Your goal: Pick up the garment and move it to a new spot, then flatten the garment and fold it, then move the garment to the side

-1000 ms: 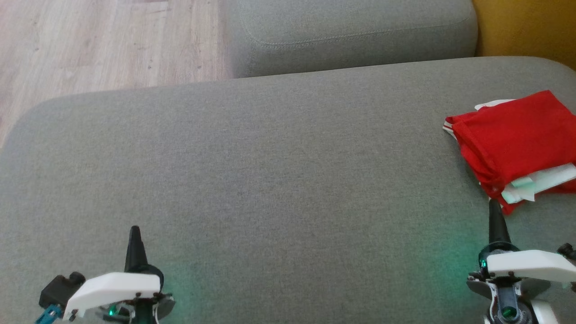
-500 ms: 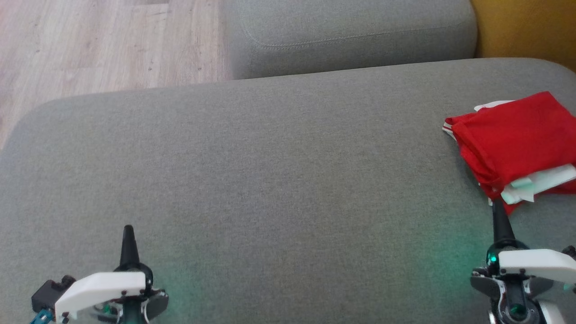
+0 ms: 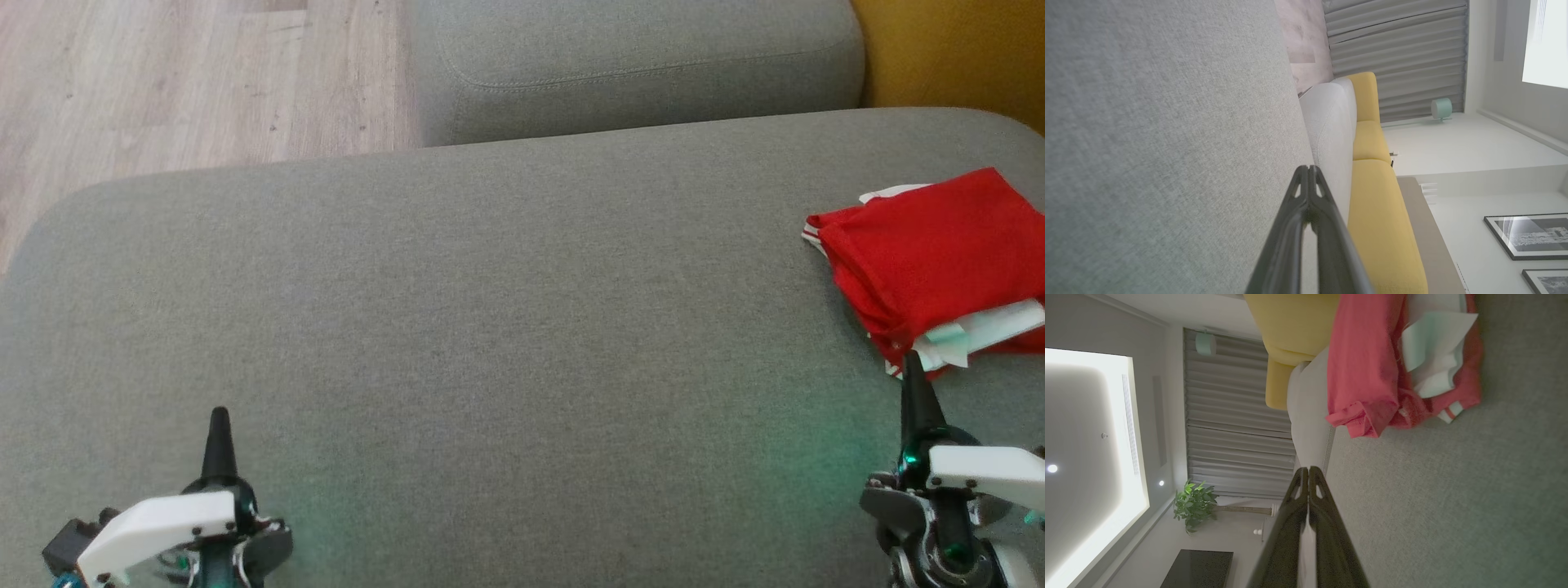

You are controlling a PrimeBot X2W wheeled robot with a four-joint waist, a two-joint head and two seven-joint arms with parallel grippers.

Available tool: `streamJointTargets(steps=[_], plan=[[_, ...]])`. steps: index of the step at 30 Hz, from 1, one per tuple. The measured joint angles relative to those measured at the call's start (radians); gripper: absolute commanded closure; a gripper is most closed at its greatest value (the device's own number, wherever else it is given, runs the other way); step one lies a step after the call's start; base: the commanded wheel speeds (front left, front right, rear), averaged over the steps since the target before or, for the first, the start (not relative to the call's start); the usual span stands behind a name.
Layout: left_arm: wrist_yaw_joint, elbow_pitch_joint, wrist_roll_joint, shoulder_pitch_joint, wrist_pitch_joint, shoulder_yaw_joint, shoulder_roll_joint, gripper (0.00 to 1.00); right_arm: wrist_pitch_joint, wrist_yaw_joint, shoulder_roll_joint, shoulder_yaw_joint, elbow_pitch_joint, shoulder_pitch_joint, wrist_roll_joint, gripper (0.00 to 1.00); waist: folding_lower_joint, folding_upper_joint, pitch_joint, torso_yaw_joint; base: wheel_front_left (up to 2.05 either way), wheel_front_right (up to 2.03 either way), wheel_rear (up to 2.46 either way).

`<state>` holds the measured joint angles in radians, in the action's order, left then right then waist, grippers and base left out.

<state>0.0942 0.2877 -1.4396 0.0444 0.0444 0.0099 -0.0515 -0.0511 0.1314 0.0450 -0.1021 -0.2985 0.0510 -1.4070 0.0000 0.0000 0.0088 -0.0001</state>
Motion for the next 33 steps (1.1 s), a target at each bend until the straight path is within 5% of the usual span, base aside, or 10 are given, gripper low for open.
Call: streamJointTargets(steps=[18,33], plan=[[0.030,-0.006,-0.169,0.012,0.053,0.056,0.000,1.00,-0.051,0.000,0.000,-0.023,0.013,0.000,-0.195,1.00,0.0000,0.0000,-0.006,0.000,0.00,0.00,0.00],[0.030,-0.006,-0.174,0.012,0.056,0.057,0.001,1.00,-0.052,0.000,0.000,-0.026,0.016,0.001,-0.198,1.00,0.0000,0.0000,-0.006,0.000,0.00,0.00,0.00]])
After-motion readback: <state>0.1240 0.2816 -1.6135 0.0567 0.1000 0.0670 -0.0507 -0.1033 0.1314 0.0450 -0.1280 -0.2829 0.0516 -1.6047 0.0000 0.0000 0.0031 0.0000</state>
